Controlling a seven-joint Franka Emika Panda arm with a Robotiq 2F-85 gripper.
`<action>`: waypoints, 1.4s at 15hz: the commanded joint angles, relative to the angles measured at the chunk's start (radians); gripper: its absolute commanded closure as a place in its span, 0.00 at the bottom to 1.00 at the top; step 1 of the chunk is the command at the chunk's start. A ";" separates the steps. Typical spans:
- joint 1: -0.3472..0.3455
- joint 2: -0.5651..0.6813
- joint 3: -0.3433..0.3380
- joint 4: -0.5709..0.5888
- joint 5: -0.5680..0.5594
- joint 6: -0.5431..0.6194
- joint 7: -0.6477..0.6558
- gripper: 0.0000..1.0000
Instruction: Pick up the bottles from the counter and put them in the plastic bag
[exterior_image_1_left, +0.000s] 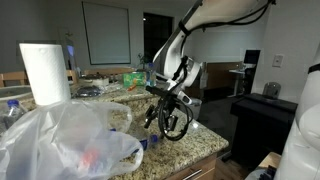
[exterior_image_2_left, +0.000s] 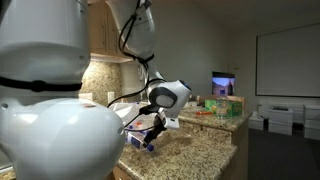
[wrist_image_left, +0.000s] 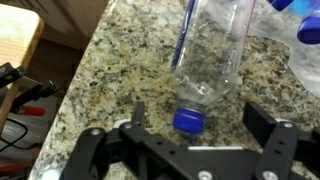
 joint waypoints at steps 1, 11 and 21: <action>0.006 0.032 0.007 -0.012 0.104 0.024 -0.092 0.00; 0.009 0.091 0.003 -0.005 0.177 0.011 -0.172 0.47; -0.024 0.073 -0.024 -0.002 0.295 -0.079 -0.285 0.90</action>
